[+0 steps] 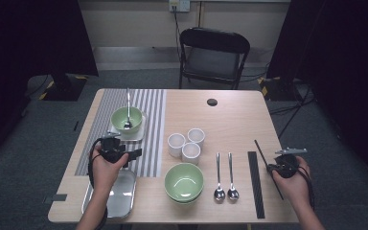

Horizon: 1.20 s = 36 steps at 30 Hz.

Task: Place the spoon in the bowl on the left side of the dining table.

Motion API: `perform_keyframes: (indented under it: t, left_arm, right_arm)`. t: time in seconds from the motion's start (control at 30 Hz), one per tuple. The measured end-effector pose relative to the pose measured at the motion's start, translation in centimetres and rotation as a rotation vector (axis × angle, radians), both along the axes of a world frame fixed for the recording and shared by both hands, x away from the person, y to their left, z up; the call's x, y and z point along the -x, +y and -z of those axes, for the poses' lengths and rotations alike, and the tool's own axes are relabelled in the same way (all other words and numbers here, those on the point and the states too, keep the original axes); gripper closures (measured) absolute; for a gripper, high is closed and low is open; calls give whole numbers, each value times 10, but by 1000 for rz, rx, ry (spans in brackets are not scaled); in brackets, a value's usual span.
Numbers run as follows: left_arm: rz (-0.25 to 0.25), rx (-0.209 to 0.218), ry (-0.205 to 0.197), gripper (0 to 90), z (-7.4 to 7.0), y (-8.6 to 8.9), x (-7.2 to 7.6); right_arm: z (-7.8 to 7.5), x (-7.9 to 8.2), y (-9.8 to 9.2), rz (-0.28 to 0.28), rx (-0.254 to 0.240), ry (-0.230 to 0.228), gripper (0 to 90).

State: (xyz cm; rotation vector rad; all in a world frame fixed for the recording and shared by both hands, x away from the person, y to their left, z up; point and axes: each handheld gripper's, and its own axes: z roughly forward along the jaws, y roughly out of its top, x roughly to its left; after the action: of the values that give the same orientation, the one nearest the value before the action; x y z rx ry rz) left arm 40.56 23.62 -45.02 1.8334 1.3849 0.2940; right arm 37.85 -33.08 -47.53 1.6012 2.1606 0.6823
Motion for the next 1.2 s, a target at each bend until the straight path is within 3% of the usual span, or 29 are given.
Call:
perform_keyframes:
  t: [0.2, 0.37, 0.53, 0.7, 0.8, 0.93, 1.1, 1.2]
  left_arm:
    - [5, -10, 0, 214, -1, -1, 1]
    - [1, -8, -5, 214, -1, -1, 1]
    - [8, -13, 0, 214, 0, -2, 1]
    - [5, -17, -2, 214, -1, -1, 1]
    - [11, -15, 2, 214, -1, -1, 0]
    - [3, -12, -7, 214, -2, 0, 1]
    - [6, -21, 3, 214, 1, 1, 1]
    - [3, -12, 1, 214, 1, 0, 2]
  right_arm:
    - [-1, -2, -3, 35, -36, 20, 861]
    - [-1, -2, 0, 23, -2, 16, 867]
    - [-2, -3, 2, 32, 1, 24, 867]
    - [-1, -3, 1, 40, -50, 25, 818]
    - [-1, -8, 4, 35, -36, 17, 780]
    - [0, -17, 4, 24, -21, 6, 851]
    - [-1, -21, 4, 28, -27, 27, 867]
    - [-2, -21, 9, 22, 16, 21, 870]
